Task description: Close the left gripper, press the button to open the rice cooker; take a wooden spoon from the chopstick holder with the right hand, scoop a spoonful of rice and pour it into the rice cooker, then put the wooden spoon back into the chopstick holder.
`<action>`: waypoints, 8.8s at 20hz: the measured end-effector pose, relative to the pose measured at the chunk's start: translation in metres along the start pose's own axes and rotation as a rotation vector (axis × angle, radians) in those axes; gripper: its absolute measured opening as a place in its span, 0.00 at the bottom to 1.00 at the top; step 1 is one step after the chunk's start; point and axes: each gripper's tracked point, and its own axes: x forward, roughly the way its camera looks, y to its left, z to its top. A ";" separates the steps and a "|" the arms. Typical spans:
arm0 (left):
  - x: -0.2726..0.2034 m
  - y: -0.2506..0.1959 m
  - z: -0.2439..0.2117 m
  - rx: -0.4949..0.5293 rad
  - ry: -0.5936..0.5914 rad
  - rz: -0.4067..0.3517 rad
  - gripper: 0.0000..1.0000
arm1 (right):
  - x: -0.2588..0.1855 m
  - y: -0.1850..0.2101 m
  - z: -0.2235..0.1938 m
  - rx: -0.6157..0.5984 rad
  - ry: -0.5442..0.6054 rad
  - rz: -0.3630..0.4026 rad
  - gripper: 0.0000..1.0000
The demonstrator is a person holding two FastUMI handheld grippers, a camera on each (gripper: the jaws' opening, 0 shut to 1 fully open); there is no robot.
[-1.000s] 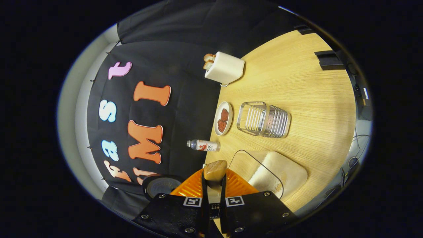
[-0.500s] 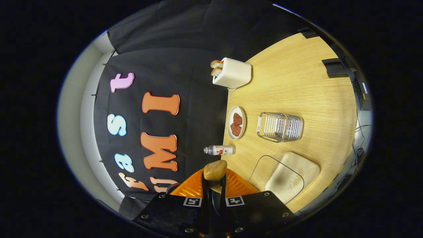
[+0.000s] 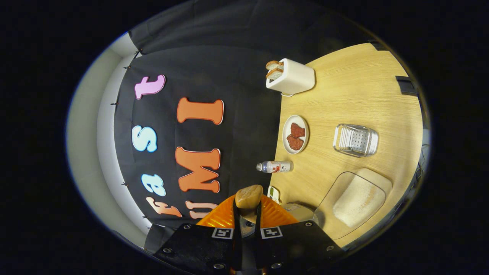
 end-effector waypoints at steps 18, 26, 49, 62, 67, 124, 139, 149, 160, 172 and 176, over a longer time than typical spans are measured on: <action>-0.020 0.029 0.009 -0.016 -0.008 0.051 1.00 | 0.119 0.064 -0.108 -0.132 0.152 0.028 0.12; -0.021 0.051 0.012 -0.036 -0.005 0.084 1.00 | 0.129 0.090 -0.129 -0.318 0.115 0.076 0.12; -0.007 0.066 0.007 -0.031 0.011 0.085 0.98 | 0.125 0.130 -0.169 -0.673 0.066 0.197 0.12; 0.003 0.066 0.007 -0.021 0.013 0.085 0.98 | 0.125 0.138 -0.172 -0.831 0.031 0.242 0.12; 0.005 0.064 0.005 -0.019 0.017 0.085 0.98 | 0.125 0.137 -0.174 -0.886 0.035 0.265 0.12; 0.009 -0.025 0.008 -0.025 -0.004 -0.006 1.00 | 0.004 0.001 0.120 -0.975 -0.271 -0.047 0.12; -0.027 -0.025 0.010 0.018 0.019 0.122 0.99 | 0.052 -0.135 0.120 -0.937 -0.061 -0.188 0.12; -0.036 -0.032 0.007 0.006 0.017 0.125 1.00 | 0.043 -0.149 0.142 -0.985 -0.087 -0.251 0.30; 0.033 -0.101 0.064 -0.056 -0.020 -0.001 1.00 | -0.019 -0.042 0.164 -1.221 -0.246 -0.212 0.95; 0.214 -0.169 0.123 0.081 0.032 -0.063 0.97 | -0.035 -0.006 0.135 -1.271 -0.260 -0.170 0.94; 0.255 -0.178 0.076 0.093 0.148 -0.064 1.00 | -0.033 -0.006 0.130 -1.268 -0.255 -0.173 0.95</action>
